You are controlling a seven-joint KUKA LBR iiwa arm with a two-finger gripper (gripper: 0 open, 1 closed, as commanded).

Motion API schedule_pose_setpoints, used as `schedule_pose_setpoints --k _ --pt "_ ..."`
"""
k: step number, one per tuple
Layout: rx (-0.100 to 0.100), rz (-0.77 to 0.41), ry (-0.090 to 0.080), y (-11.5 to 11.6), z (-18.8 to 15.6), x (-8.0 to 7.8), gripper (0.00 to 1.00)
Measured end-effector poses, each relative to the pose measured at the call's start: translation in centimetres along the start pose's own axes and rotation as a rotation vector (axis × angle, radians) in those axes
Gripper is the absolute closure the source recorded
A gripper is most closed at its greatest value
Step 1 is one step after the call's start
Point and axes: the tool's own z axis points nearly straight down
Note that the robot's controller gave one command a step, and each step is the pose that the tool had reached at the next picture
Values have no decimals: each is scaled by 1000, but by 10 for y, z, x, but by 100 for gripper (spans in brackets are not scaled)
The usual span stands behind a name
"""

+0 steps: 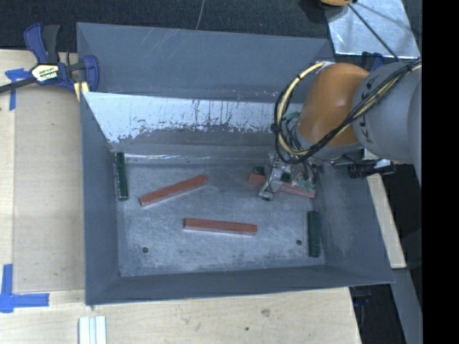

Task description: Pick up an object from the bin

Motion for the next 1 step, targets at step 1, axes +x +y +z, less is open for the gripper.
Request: schedule_pose_setpoints --k 1 --pt "6 -53 4 -4 -160 -14 100"
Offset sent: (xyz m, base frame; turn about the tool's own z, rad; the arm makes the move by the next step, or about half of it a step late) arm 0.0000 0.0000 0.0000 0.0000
